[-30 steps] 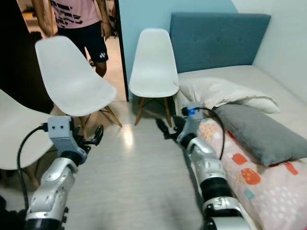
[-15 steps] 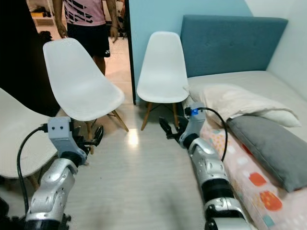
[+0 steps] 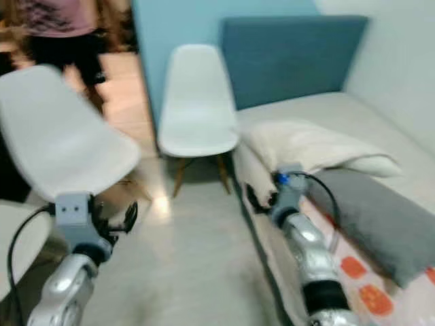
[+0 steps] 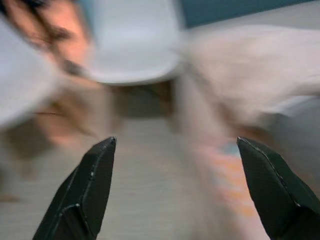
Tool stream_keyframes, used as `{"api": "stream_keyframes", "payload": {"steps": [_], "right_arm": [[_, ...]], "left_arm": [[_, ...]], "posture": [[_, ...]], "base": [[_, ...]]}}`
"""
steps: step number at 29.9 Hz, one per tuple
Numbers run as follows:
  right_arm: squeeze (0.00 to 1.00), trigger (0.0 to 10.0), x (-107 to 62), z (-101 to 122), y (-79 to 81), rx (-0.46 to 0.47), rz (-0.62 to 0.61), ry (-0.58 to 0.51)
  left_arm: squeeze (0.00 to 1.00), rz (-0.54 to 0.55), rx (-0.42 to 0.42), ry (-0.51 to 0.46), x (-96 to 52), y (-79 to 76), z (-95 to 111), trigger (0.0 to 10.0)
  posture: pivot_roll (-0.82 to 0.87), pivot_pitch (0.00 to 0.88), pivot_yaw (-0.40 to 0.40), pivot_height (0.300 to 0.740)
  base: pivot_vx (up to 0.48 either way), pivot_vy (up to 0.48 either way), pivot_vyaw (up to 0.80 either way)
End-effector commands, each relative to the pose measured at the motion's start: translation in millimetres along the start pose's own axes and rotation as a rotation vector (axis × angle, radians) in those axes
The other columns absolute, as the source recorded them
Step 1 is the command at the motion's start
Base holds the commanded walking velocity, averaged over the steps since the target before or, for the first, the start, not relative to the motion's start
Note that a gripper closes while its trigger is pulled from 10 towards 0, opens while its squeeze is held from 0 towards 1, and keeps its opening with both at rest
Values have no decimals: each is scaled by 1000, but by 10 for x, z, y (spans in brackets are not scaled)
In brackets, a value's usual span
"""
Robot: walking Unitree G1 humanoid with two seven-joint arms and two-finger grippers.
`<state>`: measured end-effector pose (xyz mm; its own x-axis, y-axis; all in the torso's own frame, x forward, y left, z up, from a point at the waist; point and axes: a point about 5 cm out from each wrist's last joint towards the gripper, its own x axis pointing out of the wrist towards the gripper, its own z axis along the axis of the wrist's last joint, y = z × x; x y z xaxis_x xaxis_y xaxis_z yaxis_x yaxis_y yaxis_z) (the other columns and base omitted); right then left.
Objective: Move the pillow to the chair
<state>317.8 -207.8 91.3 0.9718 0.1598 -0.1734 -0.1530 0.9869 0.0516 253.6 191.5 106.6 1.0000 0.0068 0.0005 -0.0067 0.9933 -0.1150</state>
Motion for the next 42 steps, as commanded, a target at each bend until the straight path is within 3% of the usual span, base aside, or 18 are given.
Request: {"api": "stream_keyframes", "payload": {"steps": [1, 3, 4, 10, 21, 24, 37, 42], "right_arm": [[0, 10000, -27, -28, 46, 5, -2, -22], [0, 10000, -102, -120, -7, -3, -23, -1], [0, 10000, -224, -246, -30, -20, -35, 30], [0, 10000, -322, -346, 24, 17, -61, 45], [0, 10000, -314, -311, 32, -2, -54, 42], [0, 10000, -316, -298, 39, -2, -43, 41], [0, 10000, -316, -288, 33, -20, -39, 64], [0, 10000, -293, -323, -141, 13, -111, 121]], "left_arm": [[0, 49, 12, 39, -108, 156, -96, 10000], [0, 67, 18, 64, -180, 206, -170, 10000], [0, 84, 12, 90, -294, 226, -251, 10000], [0, 117, -18, 73, -355, 177, -275, 10000], [0, 156, -7, 19, -272, 237, -180, 10000], [0, 232, -17, 13, -197, 363, -126, 10000], [0, 229, -28, 11, -174, 355, -134, 10000], [0, 224, -29, 7, -155, 357, -125, 10000]], "posture": [[43, 0, -44, 740], [43, 0, -44, 740], [41, 0, -44, 740], [45, 0, -48, 740], [40, 0, -46, 740], [36, 0, -44, 740], [33, 0, -45, 740], [28, 0, -43, 740]], "base": [[304, 0, -788], [304, 0, -788], [307, 0, -788], [306, 0, -788], [297, 0, -788], [0, 0, -788], [0, 0, -788], [0, 0, -788]]}}
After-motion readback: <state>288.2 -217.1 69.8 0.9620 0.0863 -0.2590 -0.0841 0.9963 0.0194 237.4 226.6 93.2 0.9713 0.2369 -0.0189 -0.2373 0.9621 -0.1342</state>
